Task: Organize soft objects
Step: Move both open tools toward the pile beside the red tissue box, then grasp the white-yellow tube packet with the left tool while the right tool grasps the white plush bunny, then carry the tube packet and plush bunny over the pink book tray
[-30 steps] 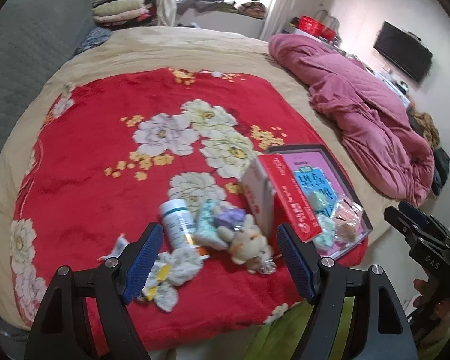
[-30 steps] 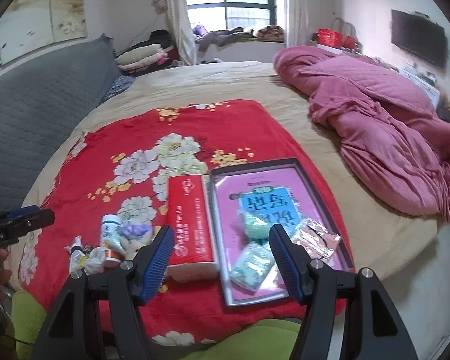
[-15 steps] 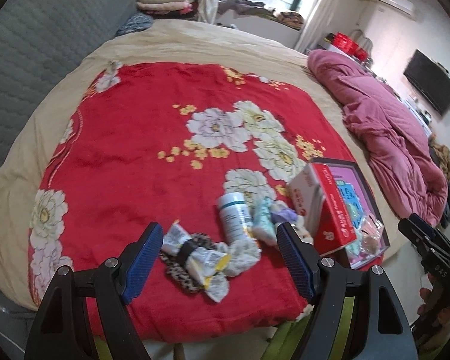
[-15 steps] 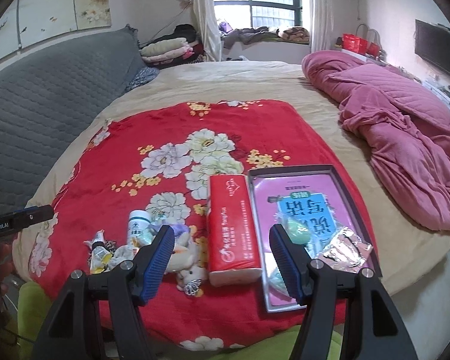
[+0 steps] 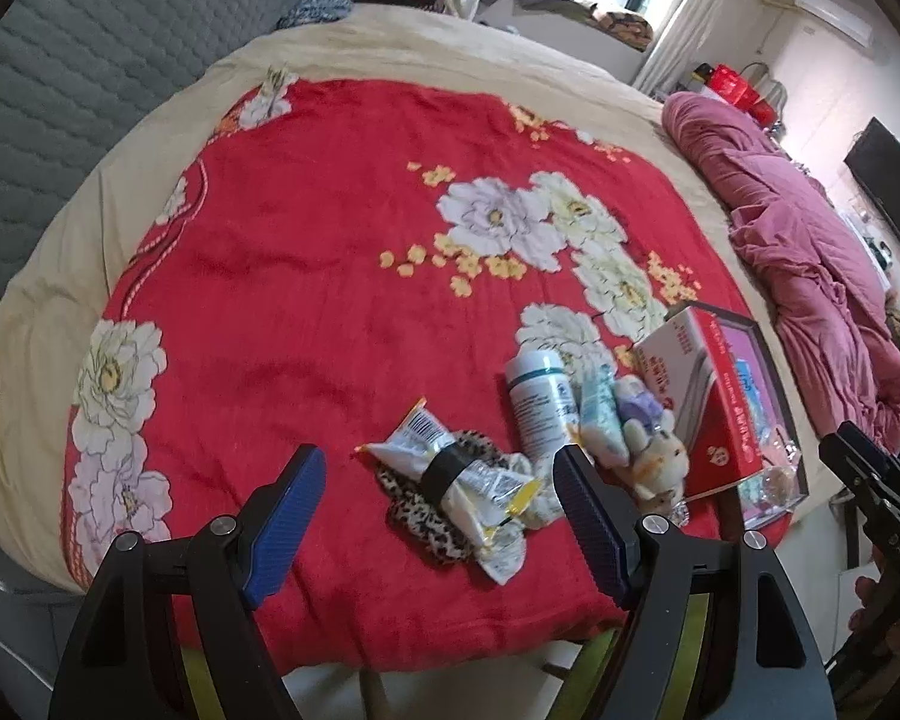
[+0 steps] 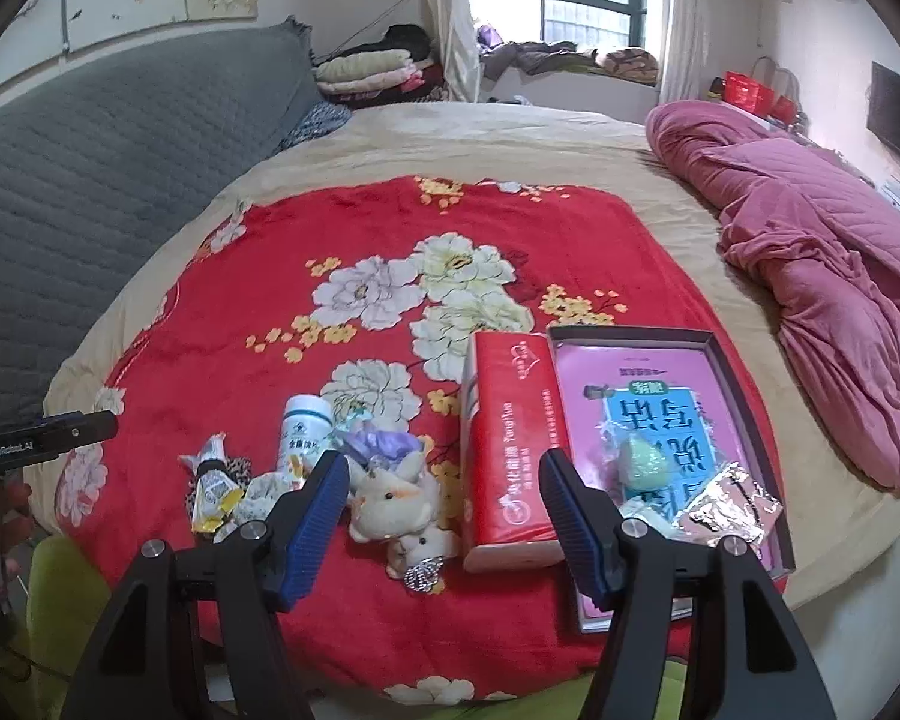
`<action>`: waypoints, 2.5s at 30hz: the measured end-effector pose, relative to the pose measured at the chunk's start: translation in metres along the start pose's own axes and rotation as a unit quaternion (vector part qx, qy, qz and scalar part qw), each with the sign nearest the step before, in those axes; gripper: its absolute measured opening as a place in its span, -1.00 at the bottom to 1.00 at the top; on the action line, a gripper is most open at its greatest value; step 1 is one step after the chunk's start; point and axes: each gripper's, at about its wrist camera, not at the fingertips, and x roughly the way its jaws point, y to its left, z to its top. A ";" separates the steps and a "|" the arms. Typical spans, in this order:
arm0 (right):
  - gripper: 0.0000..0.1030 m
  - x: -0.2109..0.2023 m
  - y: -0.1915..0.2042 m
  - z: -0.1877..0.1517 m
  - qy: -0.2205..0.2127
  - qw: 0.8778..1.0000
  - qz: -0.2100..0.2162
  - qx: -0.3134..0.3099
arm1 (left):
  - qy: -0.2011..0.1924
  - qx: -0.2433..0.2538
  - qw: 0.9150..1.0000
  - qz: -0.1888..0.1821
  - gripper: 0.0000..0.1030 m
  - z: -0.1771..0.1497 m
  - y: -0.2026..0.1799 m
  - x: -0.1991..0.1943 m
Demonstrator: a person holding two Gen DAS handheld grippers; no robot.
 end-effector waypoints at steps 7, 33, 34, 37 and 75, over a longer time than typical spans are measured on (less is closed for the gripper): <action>0.27 0.019 0.014 -0.007 0.024 1.000 0.007 -0.018 | 0.039 -0.027 0.999 0.003 0.54 -0.010 0.009 0.033; 0.27 0.090 0.047 -0.023 0.089 0.992 -0.010 -0.085 | 0.148 -0.141 0.974 -0.095 0.24 -0.005 0.008 0.128; 0.27 0.094 0.050 -0.024 0.093 0.991 -0.010 -0.093 | 0.148 -0.143 0.974 -0.096 0.24 -0.003 0.009 0.129; 0.27 0.108 0.061 -0.027 0.107 0.986 -0.028 -0.122 | 0.155 -0.151 0.972 -0.093 0.24 0.000 0.012 0.135; 0.02 0.093 0.017 -0.008 0.096 0.993 0.074 -0.006 | 0.101 -0.098 0.985 -0.095 -0.10 0.023 -0.015 0.103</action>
